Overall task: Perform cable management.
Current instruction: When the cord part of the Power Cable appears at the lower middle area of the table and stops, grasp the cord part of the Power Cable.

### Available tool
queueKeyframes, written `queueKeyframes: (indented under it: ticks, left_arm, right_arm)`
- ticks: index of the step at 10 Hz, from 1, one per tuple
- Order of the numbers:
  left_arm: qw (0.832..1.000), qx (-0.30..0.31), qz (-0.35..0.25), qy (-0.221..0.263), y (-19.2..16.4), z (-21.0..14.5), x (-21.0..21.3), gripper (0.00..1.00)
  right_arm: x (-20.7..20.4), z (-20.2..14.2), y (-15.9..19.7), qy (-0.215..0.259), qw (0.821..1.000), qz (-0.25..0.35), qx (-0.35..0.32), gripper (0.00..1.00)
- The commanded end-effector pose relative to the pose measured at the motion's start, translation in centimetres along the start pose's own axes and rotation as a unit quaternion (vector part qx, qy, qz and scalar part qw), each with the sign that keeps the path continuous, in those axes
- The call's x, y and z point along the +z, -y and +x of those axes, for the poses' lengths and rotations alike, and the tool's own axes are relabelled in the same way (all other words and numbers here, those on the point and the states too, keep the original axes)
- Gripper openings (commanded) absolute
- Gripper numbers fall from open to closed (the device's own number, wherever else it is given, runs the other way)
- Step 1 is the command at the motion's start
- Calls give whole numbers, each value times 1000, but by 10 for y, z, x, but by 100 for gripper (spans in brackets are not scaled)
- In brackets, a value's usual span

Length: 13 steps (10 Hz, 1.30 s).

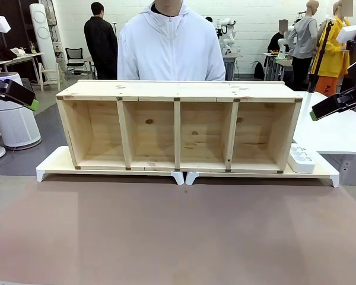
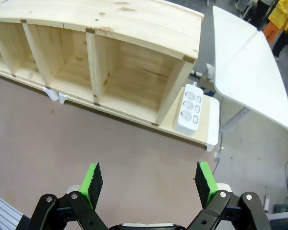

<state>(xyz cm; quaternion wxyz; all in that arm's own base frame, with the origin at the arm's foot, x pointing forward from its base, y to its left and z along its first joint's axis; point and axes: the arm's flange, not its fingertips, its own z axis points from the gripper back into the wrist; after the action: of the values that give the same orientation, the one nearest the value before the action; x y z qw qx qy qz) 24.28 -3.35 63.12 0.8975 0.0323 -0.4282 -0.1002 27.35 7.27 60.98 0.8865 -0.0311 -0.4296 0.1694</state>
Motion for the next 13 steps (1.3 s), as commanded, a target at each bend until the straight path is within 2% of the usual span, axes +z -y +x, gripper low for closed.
queueKeyframes:
  ticks: [1, 13]
  left_arm:
    - [1000, 0, 0, 3, 1, 1, -2, 100]
    - [1000, 0, 0, 3, 1, 1, -2, 100]
  right_arm:
    - [0, 1, 1, 4, 1000, 0, 0, 100]
    - [0, 1, 1, 4, 1000, 0, 0, 100]
